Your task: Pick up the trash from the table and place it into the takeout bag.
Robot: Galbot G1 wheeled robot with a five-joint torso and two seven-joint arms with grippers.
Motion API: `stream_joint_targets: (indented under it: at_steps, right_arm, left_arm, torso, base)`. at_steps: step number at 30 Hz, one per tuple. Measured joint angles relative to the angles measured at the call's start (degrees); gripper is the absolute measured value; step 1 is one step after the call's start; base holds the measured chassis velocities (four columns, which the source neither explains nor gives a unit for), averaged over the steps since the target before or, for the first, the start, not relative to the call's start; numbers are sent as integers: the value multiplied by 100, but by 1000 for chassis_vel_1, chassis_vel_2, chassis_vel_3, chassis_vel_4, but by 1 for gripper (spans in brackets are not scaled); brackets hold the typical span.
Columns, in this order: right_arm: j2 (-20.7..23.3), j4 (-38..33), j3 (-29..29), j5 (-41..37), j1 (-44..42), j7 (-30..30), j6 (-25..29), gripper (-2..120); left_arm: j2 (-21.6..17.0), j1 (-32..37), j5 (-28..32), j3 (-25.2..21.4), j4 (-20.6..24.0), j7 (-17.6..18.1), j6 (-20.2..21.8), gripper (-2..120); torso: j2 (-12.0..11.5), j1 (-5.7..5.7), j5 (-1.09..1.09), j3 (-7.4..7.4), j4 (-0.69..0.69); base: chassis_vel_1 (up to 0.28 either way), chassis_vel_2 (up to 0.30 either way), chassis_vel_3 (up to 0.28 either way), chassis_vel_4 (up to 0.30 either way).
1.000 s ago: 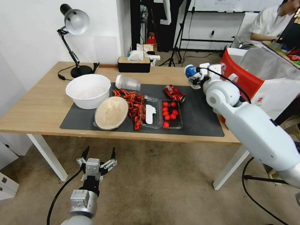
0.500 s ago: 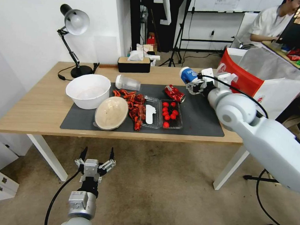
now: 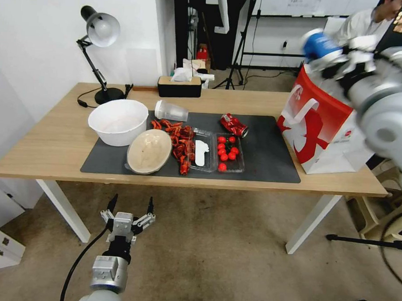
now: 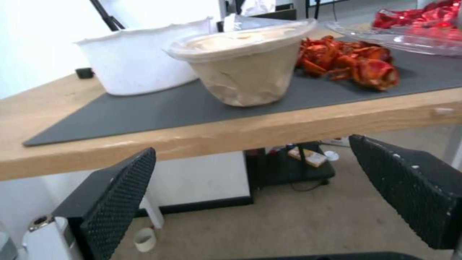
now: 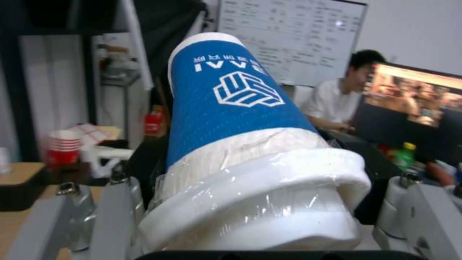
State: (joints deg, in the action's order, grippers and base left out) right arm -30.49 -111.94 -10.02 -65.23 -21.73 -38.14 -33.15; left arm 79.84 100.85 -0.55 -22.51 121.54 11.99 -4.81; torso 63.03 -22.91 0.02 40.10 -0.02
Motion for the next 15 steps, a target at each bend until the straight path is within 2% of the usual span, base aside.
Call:
stream_joint_targets:
  at_steps: [11, 14, 15]
  right_arm:
    - [-99, 724, 4, 43, -165, -18, -47, 65]
    - [-164, 775, -1, 125, -261, -10, -48, 78]
    - [-164, 775, -1, 125, -261, -10, -48, 78]
  left_arm:
    - [-17, 0, 20, 124, 72, -5, 6, 100]
    - [-61, -22, 53, 111, 72, -2, 11, 100]
    - [-61, -22, 53, 111, 72, -2, 11, 100]
  torso:
    - [0, 0, 0, 1, 2]
    - [-1, 0, -2, 1, 2]
    - [-1, 0, -2, 1, 2]
  base:
    - [0, 0, 0, 0]
    - [0, 0, 0, 0]
    - [0, 0, 0, 0]
